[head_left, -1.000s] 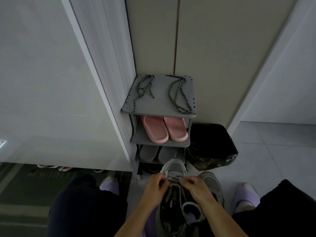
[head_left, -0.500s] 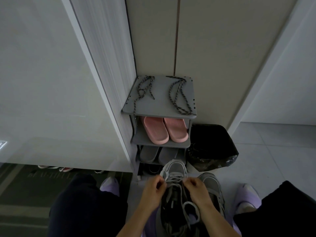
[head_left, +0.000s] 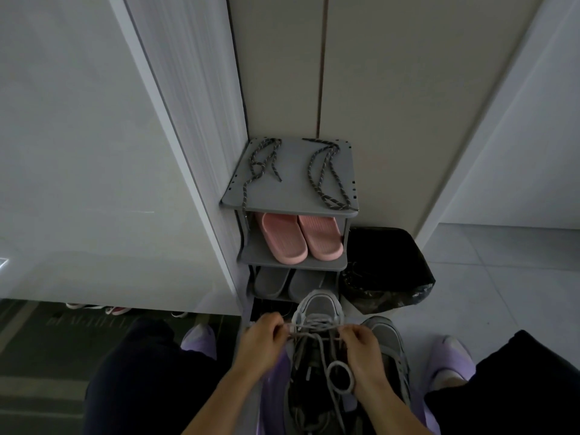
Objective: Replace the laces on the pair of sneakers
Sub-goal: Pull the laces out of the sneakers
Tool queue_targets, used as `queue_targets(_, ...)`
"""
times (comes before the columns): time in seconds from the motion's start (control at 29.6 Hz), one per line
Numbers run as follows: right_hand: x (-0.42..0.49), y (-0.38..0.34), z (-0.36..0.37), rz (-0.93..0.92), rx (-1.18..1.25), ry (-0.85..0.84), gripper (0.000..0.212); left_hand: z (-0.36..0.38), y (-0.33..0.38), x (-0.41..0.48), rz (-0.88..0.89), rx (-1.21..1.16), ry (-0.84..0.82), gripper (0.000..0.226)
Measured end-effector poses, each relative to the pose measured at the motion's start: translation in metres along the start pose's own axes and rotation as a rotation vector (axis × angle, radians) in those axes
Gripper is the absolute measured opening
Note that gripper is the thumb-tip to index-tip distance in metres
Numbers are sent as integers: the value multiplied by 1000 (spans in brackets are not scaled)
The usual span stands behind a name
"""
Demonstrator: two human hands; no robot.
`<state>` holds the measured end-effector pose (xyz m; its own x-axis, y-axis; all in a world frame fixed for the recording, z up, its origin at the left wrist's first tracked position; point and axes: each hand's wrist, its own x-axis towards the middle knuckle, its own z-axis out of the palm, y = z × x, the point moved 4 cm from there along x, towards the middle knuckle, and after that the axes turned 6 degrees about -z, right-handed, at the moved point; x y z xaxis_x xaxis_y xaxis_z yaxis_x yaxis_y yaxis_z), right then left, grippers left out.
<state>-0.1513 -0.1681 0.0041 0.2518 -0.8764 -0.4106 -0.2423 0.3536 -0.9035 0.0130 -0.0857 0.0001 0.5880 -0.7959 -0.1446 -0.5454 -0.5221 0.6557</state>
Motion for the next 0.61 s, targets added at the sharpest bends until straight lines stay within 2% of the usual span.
queue_targets(0.1, -2, -3, 2, 10, -92, -94, 18, 15, 5, -4, -15, -134, -115, 34)
queue_targets(0.17, -2, -3, -1, -10, -187, -146, 21, 27, 10, -5, -34, -219, -168, 28)
queue_targets(0.24, -1, -2, -3, -23, -233, -141, 22, 34, 16, -2, -60, -230, -223, 21)
queue_targets(0.3, 0, -2, -6, -45, -236, -96, 19, 34, 22, 1, -70, -189, -279, 25)
queue_targets(0.41, 8, -11, -19, -111, -199, 26, 12, 7, 11, 7, -62, -71, -172, 38)
queue_targets(0.47, 12, -16, -25, -124, -194, 39, 10, -8, -1, 9, -62, -44, -94, 40)
queue_targets(0.61, 13, -18, -14, -130, -367, -188, 13, 9, 10, -3, -95, -202, -168, 36)
